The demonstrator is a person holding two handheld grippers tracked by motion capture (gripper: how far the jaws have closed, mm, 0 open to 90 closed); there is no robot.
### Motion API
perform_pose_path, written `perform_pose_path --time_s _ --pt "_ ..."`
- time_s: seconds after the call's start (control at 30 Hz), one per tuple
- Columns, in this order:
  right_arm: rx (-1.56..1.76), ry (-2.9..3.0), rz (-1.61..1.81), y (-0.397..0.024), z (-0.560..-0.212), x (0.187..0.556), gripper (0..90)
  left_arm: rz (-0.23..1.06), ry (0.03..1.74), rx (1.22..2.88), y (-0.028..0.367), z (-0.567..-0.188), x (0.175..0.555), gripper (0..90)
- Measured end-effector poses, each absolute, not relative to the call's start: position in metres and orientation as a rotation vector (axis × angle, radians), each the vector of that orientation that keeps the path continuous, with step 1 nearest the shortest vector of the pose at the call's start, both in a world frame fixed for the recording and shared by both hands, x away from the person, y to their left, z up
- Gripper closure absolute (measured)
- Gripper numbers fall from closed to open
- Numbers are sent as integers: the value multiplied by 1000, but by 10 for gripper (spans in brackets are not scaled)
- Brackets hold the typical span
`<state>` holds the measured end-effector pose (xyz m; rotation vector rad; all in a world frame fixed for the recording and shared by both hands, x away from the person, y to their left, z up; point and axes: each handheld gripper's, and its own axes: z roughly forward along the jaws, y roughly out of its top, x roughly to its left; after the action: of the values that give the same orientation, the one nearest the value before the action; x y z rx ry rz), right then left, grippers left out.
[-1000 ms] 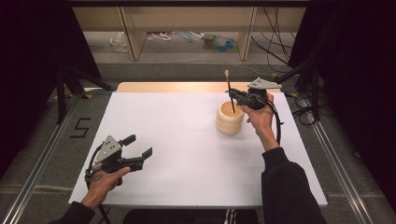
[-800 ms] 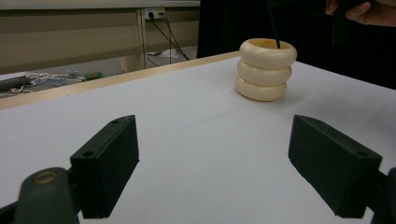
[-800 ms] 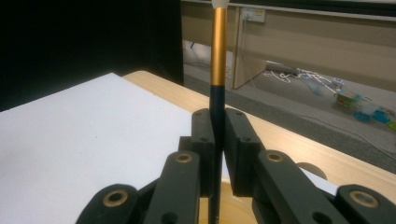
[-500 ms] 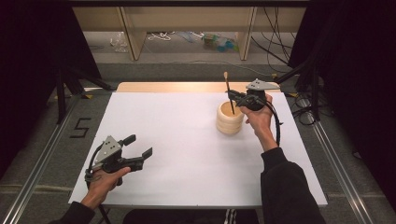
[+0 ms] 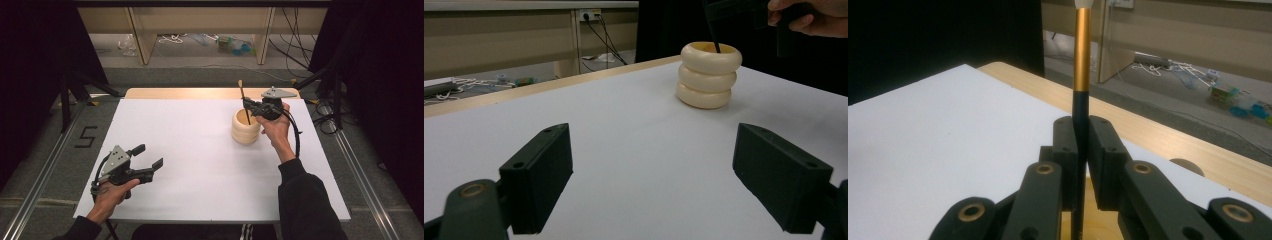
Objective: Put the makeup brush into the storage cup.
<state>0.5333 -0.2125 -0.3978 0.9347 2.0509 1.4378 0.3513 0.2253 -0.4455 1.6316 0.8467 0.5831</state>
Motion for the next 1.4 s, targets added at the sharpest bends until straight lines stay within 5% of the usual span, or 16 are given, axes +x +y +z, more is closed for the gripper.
perform_pose_path --time_s 1.27,1.4 --pt "1068 2099 1369 -220 -422 539 826 573 851 1627 225 -446 351 160" --pt "1080 2114 1354 -220 -419 538 741 574 850 1627 225 -445 351 160"
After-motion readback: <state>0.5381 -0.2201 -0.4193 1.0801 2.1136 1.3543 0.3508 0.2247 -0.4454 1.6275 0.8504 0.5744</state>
